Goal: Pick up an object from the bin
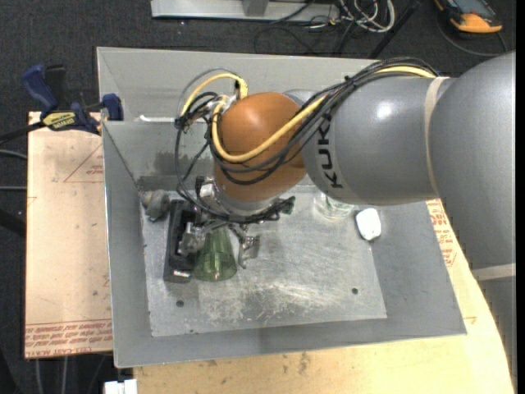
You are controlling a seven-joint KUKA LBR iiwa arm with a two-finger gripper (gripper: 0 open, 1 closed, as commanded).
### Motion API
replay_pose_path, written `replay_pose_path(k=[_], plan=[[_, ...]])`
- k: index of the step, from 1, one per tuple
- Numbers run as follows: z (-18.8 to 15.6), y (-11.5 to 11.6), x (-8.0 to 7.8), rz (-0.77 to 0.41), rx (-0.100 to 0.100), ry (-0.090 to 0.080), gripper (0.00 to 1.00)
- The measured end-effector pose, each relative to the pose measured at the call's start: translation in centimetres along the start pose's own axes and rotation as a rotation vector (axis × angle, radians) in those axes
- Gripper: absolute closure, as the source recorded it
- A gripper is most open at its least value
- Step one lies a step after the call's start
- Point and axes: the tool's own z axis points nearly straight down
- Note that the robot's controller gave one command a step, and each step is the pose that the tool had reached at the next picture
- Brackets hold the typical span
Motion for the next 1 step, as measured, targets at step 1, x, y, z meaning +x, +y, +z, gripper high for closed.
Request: replay_pose_path(k=[1], plan=[[2.17, -1.60, -4.37, -0.053, -0.002, 0.023, 1.00]])
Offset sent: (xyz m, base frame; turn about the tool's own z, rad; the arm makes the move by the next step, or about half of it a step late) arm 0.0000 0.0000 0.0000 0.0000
